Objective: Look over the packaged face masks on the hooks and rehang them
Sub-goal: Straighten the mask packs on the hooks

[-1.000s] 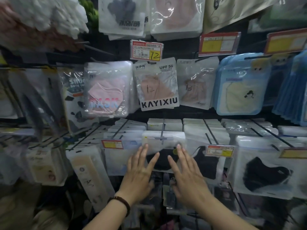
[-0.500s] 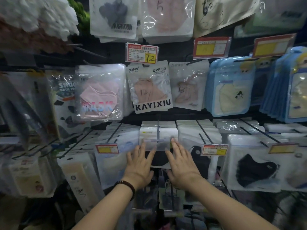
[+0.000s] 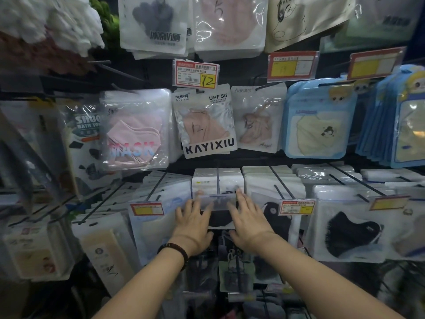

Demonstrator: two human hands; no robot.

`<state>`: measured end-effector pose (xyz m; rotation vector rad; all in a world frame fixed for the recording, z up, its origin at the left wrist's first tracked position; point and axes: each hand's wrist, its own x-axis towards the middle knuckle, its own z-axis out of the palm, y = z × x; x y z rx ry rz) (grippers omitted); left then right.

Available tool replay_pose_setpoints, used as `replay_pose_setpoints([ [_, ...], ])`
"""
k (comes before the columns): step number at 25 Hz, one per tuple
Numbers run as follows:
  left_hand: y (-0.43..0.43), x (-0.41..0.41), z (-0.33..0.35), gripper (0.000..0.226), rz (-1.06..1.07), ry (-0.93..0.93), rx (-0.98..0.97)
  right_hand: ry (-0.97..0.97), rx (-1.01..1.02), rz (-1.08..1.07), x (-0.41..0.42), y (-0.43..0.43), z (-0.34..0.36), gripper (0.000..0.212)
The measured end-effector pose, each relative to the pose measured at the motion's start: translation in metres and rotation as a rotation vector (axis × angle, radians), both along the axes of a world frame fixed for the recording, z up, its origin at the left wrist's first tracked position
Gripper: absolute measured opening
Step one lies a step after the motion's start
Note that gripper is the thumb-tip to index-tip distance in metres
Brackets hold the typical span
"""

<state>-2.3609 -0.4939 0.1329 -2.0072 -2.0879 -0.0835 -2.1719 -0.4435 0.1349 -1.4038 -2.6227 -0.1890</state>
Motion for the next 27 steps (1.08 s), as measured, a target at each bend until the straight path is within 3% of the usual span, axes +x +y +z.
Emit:
replay_pose_setpoints([
  [5,-0.022,0.010,0.009,0.077,-0.039,0.055,-0.035,-0.065,-0.035,0.020,0.011,-0.024,0.020,0.084],
  [15,-0.066,0.069,0.015,0.053,-0.442,-0.036,0.116,0.019,0.108,0.007,0.076,-0.092,0.018,0.065],
  [21,-0.059,0.131,-0.019,0.050,-0.635,-0.082,0.108,0.051,0.144,-0.178,0.145,-0.102,-0.018,0.061],
  [27,-0.036,0.200,-0.039,0.071,-0.584,-0.066,0.091,0.010,0.165,-0.363,0.231,-0.076,-0.042,0.071],
])
